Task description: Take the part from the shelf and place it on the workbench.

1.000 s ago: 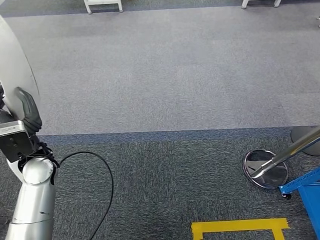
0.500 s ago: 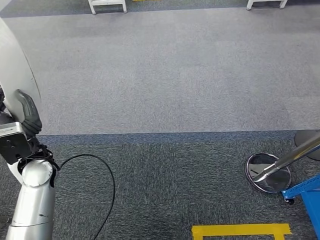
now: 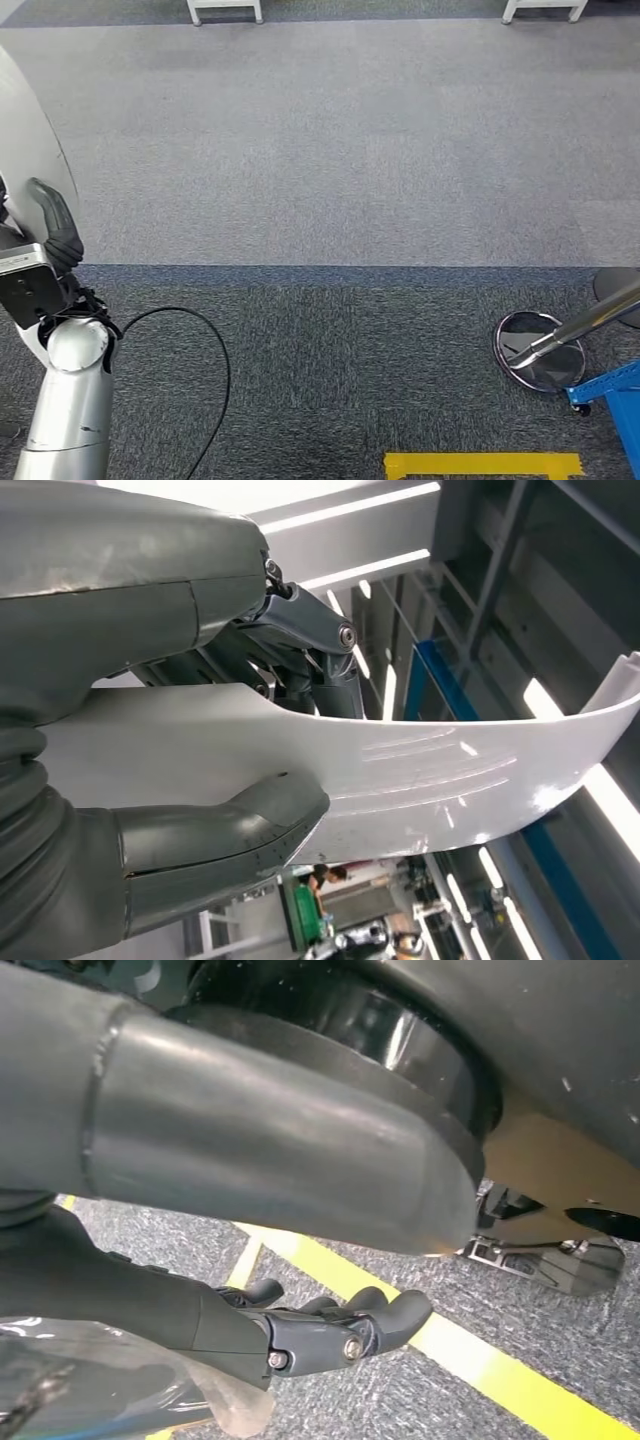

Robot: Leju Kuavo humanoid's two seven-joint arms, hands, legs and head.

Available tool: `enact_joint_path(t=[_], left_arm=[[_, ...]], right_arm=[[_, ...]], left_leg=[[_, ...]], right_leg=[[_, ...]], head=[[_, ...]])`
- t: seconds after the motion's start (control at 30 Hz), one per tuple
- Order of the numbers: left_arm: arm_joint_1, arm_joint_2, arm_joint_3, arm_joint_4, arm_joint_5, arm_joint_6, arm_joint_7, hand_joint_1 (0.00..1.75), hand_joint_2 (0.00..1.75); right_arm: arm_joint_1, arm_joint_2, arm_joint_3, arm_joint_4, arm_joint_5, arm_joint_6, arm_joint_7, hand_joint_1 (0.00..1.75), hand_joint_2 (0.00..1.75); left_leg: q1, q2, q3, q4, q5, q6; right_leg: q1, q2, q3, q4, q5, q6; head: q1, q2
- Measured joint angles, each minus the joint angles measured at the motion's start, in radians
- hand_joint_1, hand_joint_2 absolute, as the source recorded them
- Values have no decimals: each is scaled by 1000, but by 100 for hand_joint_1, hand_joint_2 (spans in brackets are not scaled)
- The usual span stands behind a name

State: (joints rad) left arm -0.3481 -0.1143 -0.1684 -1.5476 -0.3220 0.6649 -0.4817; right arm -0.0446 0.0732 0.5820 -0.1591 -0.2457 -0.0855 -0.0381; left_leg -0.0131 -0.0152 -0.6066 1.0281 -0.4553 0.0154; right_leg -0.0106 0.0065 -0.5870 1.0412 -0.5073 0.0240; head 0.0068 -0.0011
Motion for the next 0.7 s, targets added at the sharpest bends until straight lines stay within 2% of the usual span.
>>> enact_joint_path(t=[0.07,0.13,0.17,0.23,0.27,0.3,0.33,0.4,0.43,0.47,0.53,0.6,0.63,0.7], left_arm=[[0,0,0,0,0,1,0,175,175],[-1,0,0,0,1,2,0,175,175],[-1,0,0,0,1,3,0,175,175],[1,0,0,0,3,4,0,175,175],[3,0,0,0,4,4,0,175,175],[5,0,0,1,5,5,0,175,175],[6,0,0,1,5,5,0,175,175],[5,0,0,0,4,5,0,175,175],[4,0,0,0,4,5,0,175,175],[4,0,0,0,4,5,0,175,175],[4,0,0,0,4,6,0,175,175],[4,0,0,0,4,6,0,175,175],[2,-1,0,-1,4,7,0,175,175],[1,-2,0,-1,4,8,0,175,175]], right_arm=[[1,0,0,0,1,0,-1,0,0],[3,0,0,0,1,-1,-1,0,0],[3,0,0,0,2,-1,-1,0,0],[3,0,0,0,2,-2,-1,0,0],[3,0,0,0,2,-2,-1,0,0],[4,0,0,0,2,-3,-1,0,0],[4,0,0,0,2,-4,-1,0,0],[4,0,0,0,2,-4,-1,0,0],[4,0,0,0,2,-4,-1,0,0],[4,0,0,0,2,-4,-1,0,0],[3,0,0,0,2,-4,-1,0,0],[3,0,0,0,3,-4,-1,0,0],[3,0,0,0,3,-4,-2,0,0],[2,0,0,0,3,-4,-2,0,0]], left_leg=[[1,0,-3,4,0,-6],[3,2,-15,38,-27,-15],[5,3,-34,85,-56,-21],[9,3,-89,218,-121,-30],[11,3,-111,269,-138,-32],[12,4,-117,286,-137,-31],[13,4,-105,265,-117,-30],[12,5,-39,135,-50,-22],[9,7,-7,70,-27,-17],[7,8,15,25,-16,-14],[2,8,25,-2,-18,-8],[4,8,28,-16,-11,2],[6,9,30,-24,-5,8],[7,10,31,-33,2,16]], right_leg=[[1,-1,1,-3,5,-11],[-2,-3,2,-6,10,-21],[-4,-5,3,-7,11,-25],[-3,-8,2,-7,11,-29],[-3,-10,2,-7,11,-29],[-3,-11,1,-7,11,-29],[-3,-11,2,-7,11,-29],[-2,-11,4,-8,11,-29],[-1,-11,5,-7,11,-28],[0,-11,3,-7,12,-25],[0,-12,0,-10,16,-15],[-1,-12,-4,-9,12,-5],[-1,-11,-13,7,-2,-1],[0,-9,-59,104,-58,2]], head=[[0,0],[-2,0],[-4,0],[-7,0],[-7,0],[-7,0],[-7,0],[-7,0],[-7,0],[-6,0],[-6,0],[-5,0],[-5,0],[-2,0]])
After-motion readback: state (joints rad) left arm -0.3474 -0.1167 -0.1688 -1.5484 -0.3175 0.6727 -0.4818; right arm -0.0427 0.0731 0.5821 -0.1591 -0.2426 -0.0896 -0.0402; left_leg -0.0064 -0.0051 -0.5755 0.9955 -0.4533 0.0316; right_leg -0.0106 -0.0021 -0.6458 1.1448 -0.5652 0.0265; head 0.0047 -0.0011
